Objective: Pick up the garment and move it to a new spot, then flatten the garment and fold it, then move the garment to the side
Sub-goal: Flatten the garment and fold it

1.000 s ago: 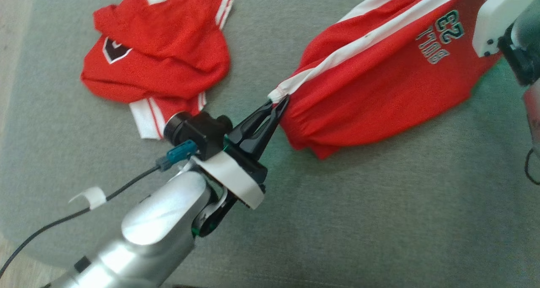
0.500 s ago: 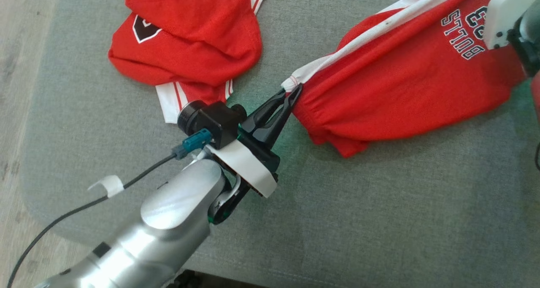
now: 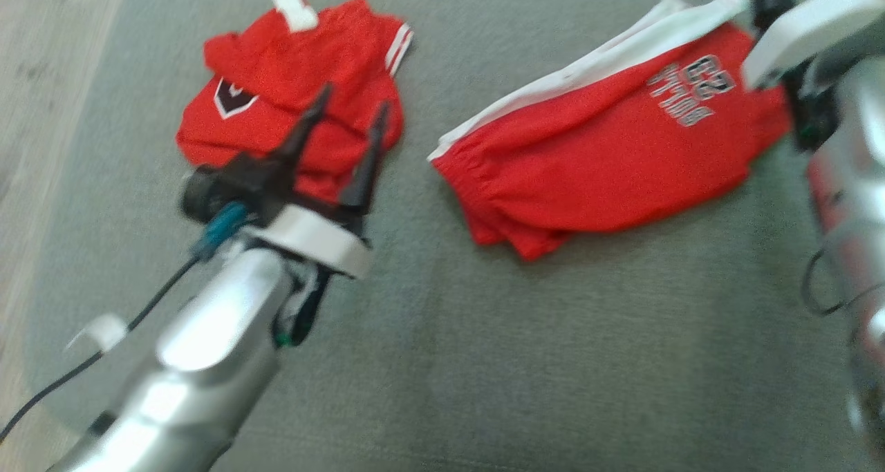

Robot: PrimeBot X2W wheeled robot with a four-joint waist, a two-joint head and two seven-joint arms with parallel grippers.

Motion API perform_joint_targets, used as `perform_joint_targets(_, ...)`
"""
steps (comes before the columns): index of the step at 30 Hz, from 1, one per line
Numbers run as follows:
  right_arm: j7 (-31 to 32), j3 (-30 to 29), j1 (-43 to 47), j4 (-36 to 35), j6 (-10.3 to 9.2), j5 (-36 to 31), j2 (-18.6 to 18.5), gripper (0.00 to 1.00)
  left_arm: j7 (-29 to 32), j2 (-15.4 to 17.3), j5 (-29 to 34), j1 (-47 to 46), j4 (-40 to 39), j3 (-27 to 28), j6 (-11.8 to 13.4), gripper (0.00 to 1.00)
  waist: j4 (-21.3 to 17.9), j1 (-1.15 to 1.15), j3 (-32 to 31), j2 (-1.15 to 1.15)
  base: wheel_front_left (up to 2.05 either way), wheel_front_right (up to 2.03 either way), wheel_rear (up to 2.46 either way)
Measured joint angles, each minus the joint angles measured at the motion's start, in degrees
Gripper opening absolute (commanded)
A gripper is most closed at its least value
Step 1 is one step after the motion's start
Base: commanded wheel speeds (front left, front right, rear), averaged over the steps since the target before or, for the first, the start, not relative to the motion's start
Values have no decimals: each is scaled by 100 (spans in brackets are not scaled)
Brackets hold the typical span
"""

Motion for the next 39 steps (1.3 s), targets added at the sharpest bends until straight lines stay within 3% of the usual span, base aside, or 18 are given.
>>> perform_joint_targets(4,-330,-43,601,-492,0,403,302,100,-16,265,412,469,-457,621,353,100,-259,-1,-318,0,0,0,0)
perform_joint_targets(7,-399,-160,1382,-1377,0,621,516,100,-32,331,780,997,-877,1150,582,100,-536,-1,-594,0,0,0,0)
perform_joint_targets(13,-415,-625,3167,-3047,0,477,868,100,-32,316,1124,1998,-1115,1671,687,100,-883,-1,-944,0,0,0,0)
perform_joint_targets(18,-415,-792,4648,-3675,0,309,1060,100,-32,187,1350,2726,-1177,1980,675,100,-1067,0,-1137,0,0,0,0)
perform_joint_targets(21,-415,-743,5082,-3853,0,457,1080,100,-32,34,1483,2998,-1192,2130,616,100,-1097,-1,-1155,0,0,0,0)
perform_joint_targets(29,85,-859,4838,-4172,0,289,1143,100,-32,-148,1820,2978,-1269,2421,302,100,-992,1,-878,0,0,0,0)
perform_joint_targets(35,1103,-1393,3775,-4107,0,-210,1144,100,-32,-345,1982,2594,-1281,2558,16,100,-801,2,-467,0,0,0,0)
perform_joint_targets(39,2014,-2027,2718,-3412,0,-447,1071,100,-32,-544,2094,2378,-1243,2606,-179,100,-544,3,-115,0,0,0,0)
